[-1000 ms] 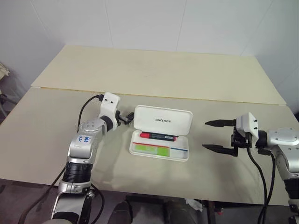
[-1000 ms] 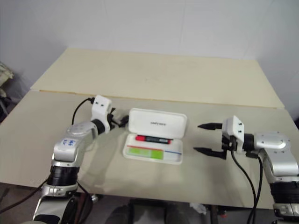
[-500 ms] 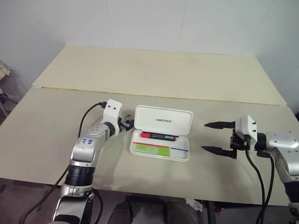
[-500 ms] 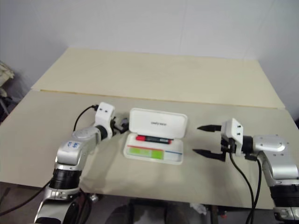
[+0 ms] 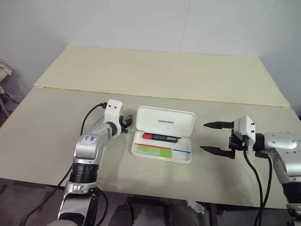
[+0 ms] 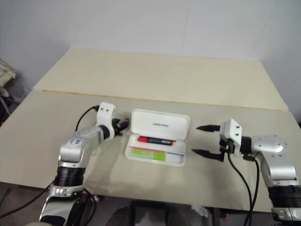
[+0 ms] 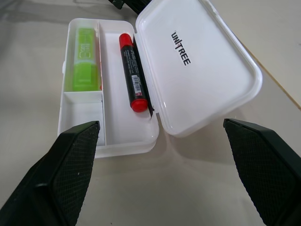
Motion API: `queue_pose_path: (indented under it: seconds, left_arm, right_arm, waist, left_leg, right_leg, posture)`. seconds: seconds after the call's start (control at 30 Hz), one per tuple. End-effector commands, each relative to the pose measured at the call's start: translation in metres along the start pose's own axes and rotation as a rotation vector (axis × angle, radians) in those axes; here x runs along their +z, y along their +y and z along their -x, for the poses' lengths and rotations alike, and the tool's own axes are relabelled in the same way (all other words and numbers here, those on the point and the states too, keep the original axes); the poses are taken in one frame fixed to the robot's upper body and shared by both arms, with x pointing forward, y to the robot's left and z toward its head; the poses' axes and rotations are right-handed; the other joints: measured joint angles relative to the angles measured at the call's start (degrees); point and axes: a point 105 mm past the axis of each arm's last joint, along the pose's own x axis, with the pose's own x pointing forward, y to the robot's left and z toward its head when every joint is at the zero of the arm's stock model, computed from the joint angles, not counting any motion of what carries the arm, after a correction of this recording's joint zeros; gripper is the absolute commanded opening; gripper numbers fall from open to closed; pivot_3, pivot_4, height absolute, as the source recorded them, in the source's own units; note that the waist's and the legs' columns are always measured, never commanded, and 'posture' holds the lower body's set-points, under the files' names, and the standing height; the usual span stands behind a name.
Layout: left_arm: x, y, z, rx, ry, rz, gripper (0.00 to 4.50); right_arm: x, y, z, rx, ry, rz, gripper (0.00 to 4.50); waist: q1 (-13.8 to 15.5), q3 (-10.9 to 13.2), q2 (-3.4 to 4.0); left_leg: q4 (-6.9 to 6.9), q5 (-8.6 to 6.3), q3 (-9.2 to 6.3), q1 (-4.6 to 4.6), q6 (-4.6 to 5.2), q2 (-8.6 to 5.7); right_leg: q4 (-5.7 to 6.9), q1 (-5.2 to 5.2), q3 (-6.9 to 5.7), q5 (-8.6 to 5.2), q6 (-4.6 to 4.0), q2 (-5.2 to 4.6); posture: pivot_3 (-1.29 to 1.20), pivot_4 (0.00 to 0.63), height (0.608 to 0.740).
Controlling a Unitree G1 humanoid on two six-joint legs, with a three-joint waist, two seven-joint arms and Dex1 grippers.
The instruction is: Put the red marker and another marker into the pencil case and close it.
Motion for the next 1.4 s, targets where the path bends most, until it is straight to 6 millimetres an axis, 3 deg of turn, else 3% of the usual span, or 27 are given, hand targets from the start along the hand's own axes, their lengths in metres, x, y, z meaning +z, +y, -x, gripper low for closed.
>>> queue_pose_path:
  seconds: [0.03,0.07,0.3,0.4,0.6,0.7,0.8,0.9,1.1,1.33,1.4]
  left_arm:
    - [0.012,-0.002,-0.001,-0.009,-0.036,-0.020,0.55]
    - [0.013,-0.002,-0.001,-0.009,-0.037,-0.025,0.37]
    - [0.033,0.009,0.006,0.014,-0.073,-0.074,0.37]
    - [0.064,0.029,0.019,0.055,-0.149,-0.148,0.37]
    - [0.110,0.048,0.042,0.028,-0.250,-0.281,0.37]
    - [0.135,0.034,0.056,-0.125,-0.331,-0.396,0.37]
    - [0.154,-0.013,0.081,-0.471,-0.435,-0.527,0.37]
    - [0.145,-0.048,0.100,-0.760,-0.399,-0.629,0.37]
    - [0.115,-0.083,0.119,-1.149,-0.248,-0.722,0.37]
    - [0.087,-0.093,0.108,-1.306,-0.098,-0.758,0.37]
    - [0.082,-0.098,0.097,-1.310,-0.078,-0.758,0.37]
  right_arm:
    - [0.005,-0.003,0.004,-0.023,-0.013,0.030,4.50]
    - [0.005,-0.003,0.005,-0.023,-0.013,0.029,4.50]
    - [0.003,-0.005,0.009,-0.041,-0.012,0.032,4.50]
    - [0.002,-0.007,0.010,-0.053,-0.008,0.033,4.50]
    - [0.002,-0.008,0.008,-0.064,-0.017,0.037,4.50]
    - [0.002,-0.009,0.008,-0.067,-0.019,0.039,4.50]
    - [0.002,-0.012,0.013,-0.080,-0.018,0.036,4.50]
    - [0.000,-0.017,0.021,-0.107,-0.003,0.028,4.50]
    - [-0.002,-0.016,0.031,-0.133,0.026,0.028,4.50]
    - [-0.002,-0.011,0.034,-0.161,0.031,0.023,4.50]
    - [-0.002,-0.009,0.034,-0.170,0.029,0.019,4.50]
  waist:
    - [0.0,0.0,0.00]
    - [0.0,0.0,0.00]
    - [-0.1,0.0,0.00]
    - [-0.1,0.0,-0.01]
    - [-0.1,0.0,0.00]
    - [-0.1,0.0,0.00]
    - [0.1,0.0,-0.01]
    - [0.0,0.0,0.00]
    - [-0.3,0.0,0.06]
    - [-0.3,0.0,0.06]
    - [-0.2,0.0,0.06]
  left_leg:
    - [0.00,0.00,0.00,0.00,0.00,0.00]
    - [0.00,0.00,0.00,0.01,-0.01,0.00]
    - [-0.02,0.01,0.00,0.00,-0.02,0.00]
    - [-0.03,0.02,-0.01,-0.01,-0.03,0.01]
    - [-0.09,0.02,0.01,-0.02,-0.03,0.01]
    - [-0.12,0.02,0.02,-0.03,-0.03,0.00]
    - [-0.13,0.02,0.01,-0.13,-0.04,0.01]
    - [-0.13,0.01,0.03,-0.17,-0.02,-0.01]
    - [-0.18,0.01,0.09,-0.11,-0.01,0.05]
    - [-0.08,0.02,0.11,-0.10,0.01,0.03]
    - [-0.09,0.01,0.12,-0.10,0.01,0.03]
  right_leg:
    - [0.01,0.00,0.00,0.00,0.00,0.00]
    - [0.01,0.00,0.00,0.00,0.00,0.00]
    - [-0.02,-0.01,0.00,0.01,0.02,0.01]
    - [-0.01,-0.03,-0.01,0.01,0.02,0.03]
    - [-0.06,-0.04,-0.01,0.01,0.02,0.02]
    - [-0.12,-0.04,-0.01,0.01,0.02,0.01]
    - [-0.14,-0.10,-0.05,0.01,0.01,0.00]
    - [-0.22,-0.08,-0.06,0.01,0.00,-0.02]
    - [-0.19,-0.10,-0.01,-0.01,-0.03,0.05]
    - [-0.13,-0.09,0.06,-0.01,-0.02,0.07]
    - [-0.13,-0.09,0.07,-0.01,-0.02,0.07]
  posture:
    - [0.00,0.150,0.740]
    - [0.00,0.150,0.740]
    - [0.00,0.150,0.740]
    - [0.00,0.150,0.740]
    - [0.00,0.150,0.740]
    - [0.00,0.150,0.740]
    - [0.00,0.150,0.740]
    - [0.00,0.150,0.740]
    - [0.00,0.150,0.740]
    - [0.00,0.150,0.740]
    - [0.00,0.150,0.740]
